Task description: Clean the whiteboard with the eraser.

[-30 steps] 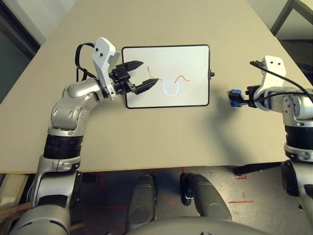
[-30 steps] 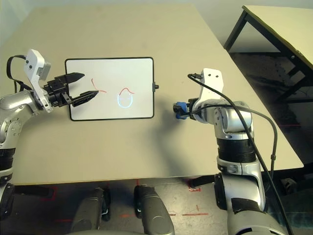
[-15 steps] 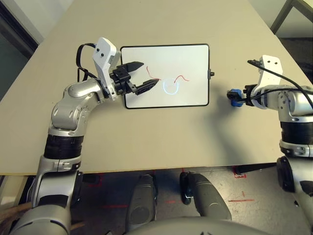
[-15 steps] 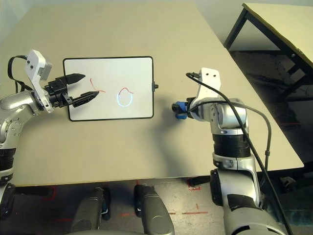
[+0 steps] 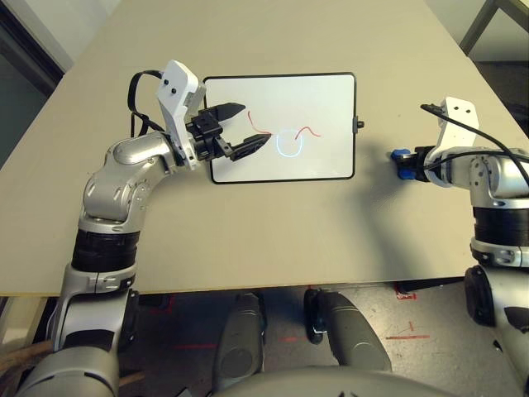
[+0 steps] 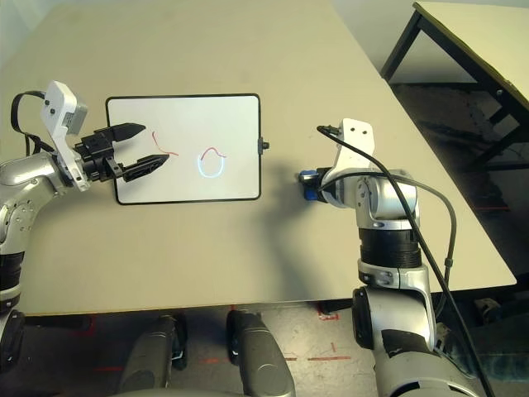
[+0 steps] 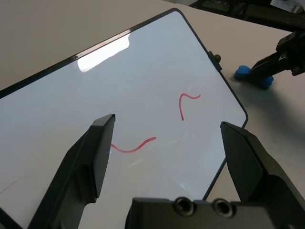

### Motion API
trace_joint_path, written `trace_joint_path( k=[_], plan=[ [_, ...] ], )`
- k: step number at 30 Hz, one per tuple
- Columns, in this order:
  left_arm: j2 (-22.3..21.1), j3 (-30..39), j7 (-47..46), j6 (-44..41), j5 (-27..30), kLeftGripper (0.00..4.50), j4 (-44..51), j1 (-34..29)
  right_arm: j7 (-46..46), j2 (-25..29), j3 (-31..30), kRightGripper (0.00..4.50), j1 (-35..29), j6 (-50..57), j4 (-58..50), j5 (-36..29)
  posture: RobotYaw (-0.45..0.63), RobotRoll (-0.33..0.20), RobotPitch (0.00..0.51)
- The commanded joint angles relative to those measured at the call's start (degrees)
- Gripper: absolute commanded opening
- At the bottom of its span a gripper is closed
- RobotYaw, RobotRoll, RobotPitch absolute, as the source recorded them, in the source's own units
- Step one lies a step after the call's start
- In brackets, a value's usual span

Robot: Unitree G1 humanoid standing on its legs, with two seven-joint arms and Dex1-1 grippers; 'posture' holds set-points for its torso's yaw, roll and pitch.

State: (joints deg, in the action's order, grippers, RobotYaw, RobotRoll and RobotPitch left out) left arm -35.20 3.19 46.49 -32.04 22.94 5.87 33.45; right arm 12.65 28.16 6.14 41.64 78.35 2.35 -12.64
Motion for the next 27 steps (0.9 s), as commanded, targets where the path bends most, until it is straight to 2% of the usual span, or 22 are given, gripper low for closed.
trace_joint_path(
  k=[1,10,18,23,27],
  plan=[
    [-0.4,-0.2,0.4,-0.5,0.2,4.50,-0.3,0.2,-0.8,-0.6,0.8,0.58,-1.7,0.8,0.2,0.6,-0.02,0.000,0.209],
    [-1.9,-0.3,1.1,-3.8,1.0,4.50,1.8,-0.9,-0.7,-0.1,1.3,0.57,-0.4,-0.7,-0.1,0.6,-0.02,0.000,0.206],
    [-6.7,1.6,1.2,-11.0,4.0,4.50,8.4,-2.9,0.9,0.8,0.4,0.57,6.1,1.1,-5.7,-0.9,0.00,0.000,0.203],
    [-7.7,1.9,0.7,-12.5,4.9,4.50,9.2,-2.3,2.6,0.8,-1.5,0.57,9.7,2.9,-9.0,-2.1,0.01,0.000,0.202],
    [-8.0,1.7,0.7,-12.5,4.7,4.50,8.6,-1.6,6.7,0.5,-5.3,0.57,13.2,2.4,-12.7,-4.7,0.01,0.000,0.200]
  ],
)
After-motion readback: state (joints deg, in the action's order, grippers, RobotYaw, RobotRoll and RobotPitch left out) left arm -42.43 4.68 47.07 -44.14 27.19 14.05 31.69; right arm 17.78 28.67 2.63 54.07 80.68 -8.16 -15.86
